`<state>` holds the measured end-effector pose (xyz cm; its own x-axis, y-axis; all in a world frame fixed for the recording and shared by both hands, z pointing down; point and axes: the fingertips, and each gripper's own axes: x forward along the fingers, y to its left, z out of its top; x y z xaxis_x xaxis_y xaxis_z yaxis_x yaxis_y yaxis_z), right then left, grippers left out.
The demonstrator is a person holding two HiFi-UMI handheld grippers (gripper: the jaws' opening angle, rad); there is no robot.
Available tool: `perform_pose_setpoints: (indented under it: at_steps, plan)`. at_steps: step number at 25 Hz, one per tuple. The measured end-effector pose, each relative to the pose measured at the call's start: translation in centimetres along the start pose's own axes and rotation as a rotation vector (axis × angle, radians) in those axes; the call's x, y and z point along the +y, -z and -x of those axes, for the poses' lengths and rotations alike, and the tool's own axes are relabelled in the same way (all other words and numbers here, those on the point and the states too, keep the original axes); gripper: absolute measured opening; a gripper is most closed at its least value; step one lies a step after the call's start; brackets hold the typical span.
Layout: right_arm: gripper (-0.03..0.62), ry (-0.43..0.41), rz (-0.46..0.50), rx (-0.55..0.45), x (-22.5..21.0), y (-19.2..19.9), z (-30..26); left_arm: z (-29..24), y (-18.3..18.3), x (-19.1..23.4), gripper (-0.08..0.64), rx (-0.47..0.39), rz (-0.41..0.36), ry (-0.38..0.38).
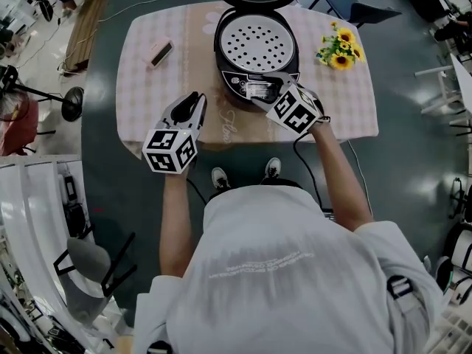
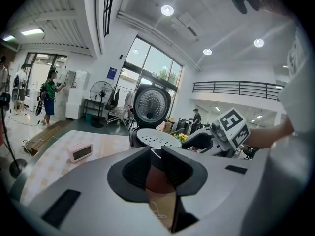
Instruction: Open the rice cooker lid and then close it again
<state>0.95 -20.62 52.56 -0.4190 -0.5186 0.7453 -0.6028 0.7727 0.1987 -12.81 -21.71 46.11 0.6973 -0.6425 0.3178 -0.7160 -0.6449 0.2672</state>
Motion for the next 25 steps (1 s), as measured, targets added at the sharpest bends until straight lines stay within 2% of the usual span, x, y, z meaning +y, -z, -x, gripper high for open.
perform_pose_setpoints:
  at_steps: [7, 14, 21, 25]
  plan:
    - [0.253, -0.038, -0.005, 0.013, 0.0, -0.1, 0.1, -0.6, -0.1, -0.2, 0.08, 0.008, -0.006, 0.006]
    - [0.262, 0.042, 0.035, -0.038, -0.1, -0.1, -0.3, -1.5, -0.8, -0.5, 0.086, 0.013, -0.041, 0.018]
    - [0.296, 0.014, -0.113, -0.145, -0.6, -0.7, 0.1, -2.5, -2.6, -0.5, 0.103, 0.017, -0.124, 0.024]
    - [0.297, 0.076, -0.182, -0.232, -3.0, -1.1, 1.9, -2.7, -4.4, -0.1, 0.107, 0.004, -0.171, 0.013]
